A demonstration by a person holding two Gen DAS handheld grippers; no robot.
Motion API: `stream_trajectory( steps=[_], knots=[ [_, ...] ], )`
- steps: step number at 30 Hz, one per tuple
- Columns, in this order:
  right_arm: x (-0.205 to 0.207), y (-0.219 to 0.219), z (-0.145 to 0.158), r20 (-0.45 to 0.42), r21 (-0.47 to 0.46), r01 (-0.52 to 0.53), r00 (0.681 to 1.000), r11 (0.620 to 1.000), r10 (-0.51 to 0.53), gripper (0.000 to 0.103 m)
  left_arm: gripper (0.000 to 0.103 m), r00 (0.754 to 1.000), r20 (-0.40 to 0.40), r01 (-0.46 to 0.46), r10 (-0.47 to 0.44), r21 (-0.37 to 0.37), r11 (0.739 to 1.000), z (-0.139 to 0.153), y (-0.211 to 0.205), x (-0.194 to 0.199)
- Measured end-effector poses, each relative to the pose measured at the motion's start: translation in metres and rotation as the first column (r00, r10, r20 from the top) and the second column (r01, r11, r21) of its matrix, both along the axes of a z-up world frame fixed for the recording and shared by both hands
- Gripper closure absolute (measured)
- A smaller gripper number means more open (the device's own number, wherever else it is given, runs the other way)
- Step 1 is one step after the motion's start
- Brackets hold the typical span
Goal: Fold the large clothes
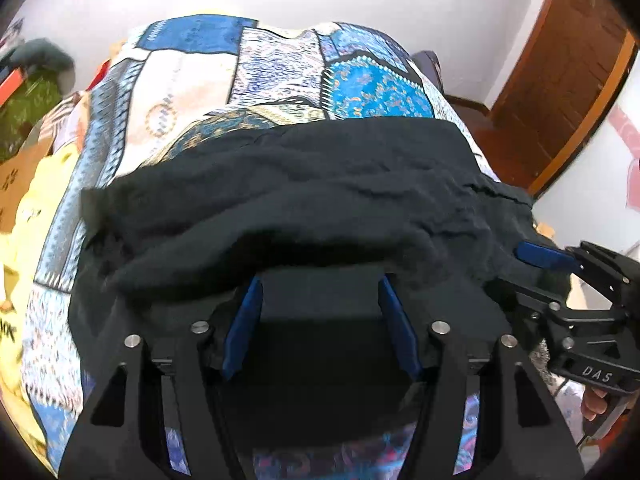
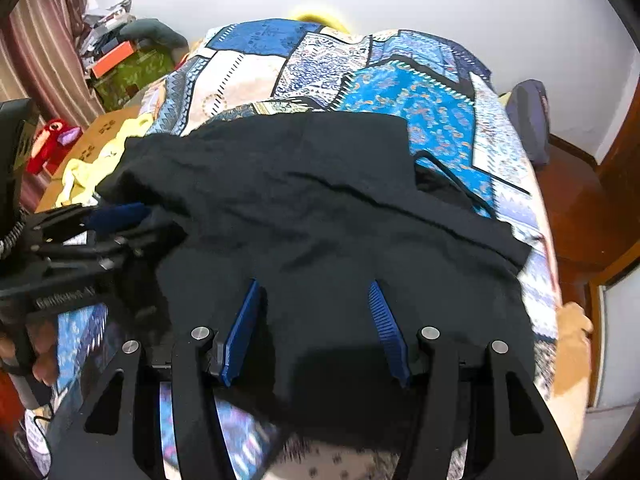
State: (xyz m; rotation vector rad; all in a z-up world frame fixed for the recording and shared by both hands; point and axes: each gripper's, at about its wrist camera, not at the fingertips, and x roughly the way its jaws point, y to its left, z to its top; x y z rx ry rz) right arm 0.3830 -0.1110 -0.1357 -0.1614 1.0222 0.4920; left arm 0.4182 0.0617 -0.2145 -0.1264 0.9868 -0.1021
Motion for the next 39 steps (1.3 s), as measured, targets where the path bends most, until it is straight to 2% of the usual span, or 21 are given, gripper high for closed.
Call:
stream_trajectory(
  steps=[3, 8, 13, 15, 17, 18, 21, 23, 24, 27, 30, 32, 34, 35, 39],
  knots=[
    [-0.011, -0.005, 0.007, 0.002, -0.018, 0.009, 1.000, 1.000, -0.009, 0.050, 0.041, 1.000, 0.009, -0.024, 0.024, -0.029, 0.999, 0.006, 0.013, -0.020],
    [-0.022, -0.009, 0.019, 0.017, -0.011, 0.026, 1.000, 1.000, -0.026, 0.050, 0.041, 0.989, 0.048, -0.137, 0.138, -0.028, 0.990, 0.020, 0.049, -0.055],
    [-0.025, -0.007, 0.032, 0.024, 0.044, 0.045, 0.999, 0.998, -0.046, 0.050, 0.038, 0.949, 0.070, -0.303, 0.306, -0.059, 0.951, 0.023, 0.100, -0.084],
    [-0.028, -0.003, 0.035, 0.037, 0.047, 0.047, 0.998, 0.998, -0.049, 0.050, 0.038, 0.925, 0.042, -0.373, 0.378, -0.102, 0.922, 0.014, 0.122, -0.092],
    [-0.029, 0.003, 0.035, 0.058, 0.043, 0.050, 0.997, 0.998, -0.052, 0.050, 0.038, 0.904, -0.020, -0.425, 0.428, -0.173, 0.889, -0.002, 0.142, -0.098],
    [-0.030, 0.006, 0.034, 0.066, 0.039, 0.050, 0.996, 0.998, -0.053, 0.050, 0.038, 0.899, -0.049, -0.435, 0.435, -0.205, 0.877, -0.010, 0.148, -0.100],
    [-0.029, 0.014, 0.027, 0.078, 0.015, 0.049, 0.996, 0.999, -0.050, 0.046, 0.038, 0.893, -0.161, -0.449, 0.420, -0.362, 0.817, -0.040, 0.161, -0.105],
    [-0.024, 0.020, 0.016, 0.056, -0.002, 0.032, 0.998, 0.999, -0.032, 0.046, 0.038, 0.889, -0.218, -0.458, 0.403, -0.483, 0.746, -0.059, 0.166, -0.106],
    [-0.022, 0.023, 0.009, 0.036, -0.010, 0.021, 0.999, 1.000, -0.020, 0.046, 0.038, 0.890, -0.231, -0.454, 0.393, -0.522, 0.722, -0.064, 0.166, -0.105],
    [-0.016, 0.029, -0.010, -0.010, -0.034, 0.011, 1.000, 0.999, -0.012, 0.046, 0.038, 0.901, -0.265, -0.431, 0.344, -0.648, 0.628, -0.084, 0.166, -0.097],
    [-0.012, 0.029, -0.020, -0.020, -0.028, 0.003, 1.000, 1.000, -0.004, 0.044, 0.038, 0.893, -0.289, -0.442, 0.344, -0.703, 0.557, -0.101, 0.167, -0.088],
    [-0.013, 0.028, -0.020, 0.000, -0.018, 0.001, 1.000, 1.000, -0.001, 0.044, 0.036, 0.875, -0.317, -0.470, 0.367, -0.741, 0.480, -0.114, 0.173, -0.082],
    [-0.013, 0.027, -0.021, 0.013, -0.011, -0.003, 1.000, 1.000, 0.003, 0.043, 0.035, 0.861, -0.329, -0.485, 0.387, -0.758, 0.435, -0.122, 0.177, -0.078],
    [-0.013, 0.027, -0.022, 0.015, -0.009, -0.006, 1.000, 1.000, 0.006, 0.043, 0.034, 0.854, -0.330, -0.493, 0.403, -0.760, 0.423, -0.127, 0.179, -0.074],
    [-0.012, 0.026, -0.024, 0.015, 0.008, -0.017, 1.000, 1.000, 0.017, 0.043, 0.027, 0.835, -0.294, -0.507, 0.465, -0.738, 0.444, -0.136, 0.178, -0.063]
  ],
)
